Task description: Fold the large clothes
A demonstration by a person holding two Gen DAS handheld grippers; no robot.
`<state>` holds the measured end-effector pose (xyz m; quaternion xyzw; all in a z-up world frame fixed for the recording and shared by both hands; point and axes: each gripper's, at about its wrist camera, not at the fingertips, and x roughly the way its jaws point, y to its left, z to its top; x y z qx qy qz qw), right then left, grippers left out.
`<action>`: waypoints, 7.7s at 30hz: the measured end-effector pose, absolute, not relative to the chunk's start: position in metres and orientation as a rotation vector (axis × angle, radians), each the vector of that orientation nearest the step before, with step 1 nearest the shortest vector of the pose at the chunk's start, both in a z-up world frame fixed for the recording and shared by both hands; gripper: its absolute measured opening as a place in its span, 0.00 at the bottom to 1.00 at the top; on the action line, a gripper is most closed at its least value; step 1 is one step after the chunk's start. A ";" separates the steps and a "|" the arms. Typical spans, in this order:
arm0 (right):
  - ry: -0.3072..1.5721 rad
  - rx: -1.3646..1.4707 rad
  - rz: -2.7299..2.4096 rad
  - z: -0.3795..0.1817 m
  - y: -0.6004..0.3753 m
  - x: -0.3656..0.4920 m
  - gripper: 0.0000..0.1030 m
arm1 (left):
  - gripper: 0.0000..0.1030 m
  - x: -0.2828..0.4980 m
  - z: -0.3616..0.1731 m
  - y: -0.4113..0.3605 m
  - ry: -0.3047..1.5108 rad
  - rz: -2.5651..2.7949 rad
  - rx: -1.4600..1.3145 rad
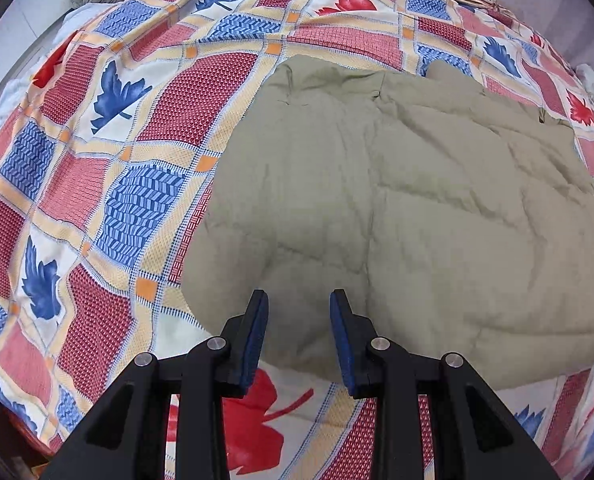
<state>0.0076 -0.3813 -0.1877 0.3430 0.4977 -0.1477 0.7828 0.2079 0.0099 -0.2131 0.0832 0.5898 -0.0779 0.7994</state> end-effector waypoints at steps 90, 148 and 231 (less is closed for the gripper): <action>0.923 1.449 -0.153 -0.288 -0.392 0.019 0.35 | 0.22 0.233 -0.236 -0.007 1.240 -0.274 -0.131; 1.351 1.237 -0.149 -0.194 -0.292 -0.205 0.40 | 0.20 -0.011 -0.137 0.187 1.402 -0.178 0.039; 1.416 0.920 -0.085 -0.212 -0.136 -0.082 1.00 | 0.99 0.139 -0.286 0.124 1.683 -0.965 -0.177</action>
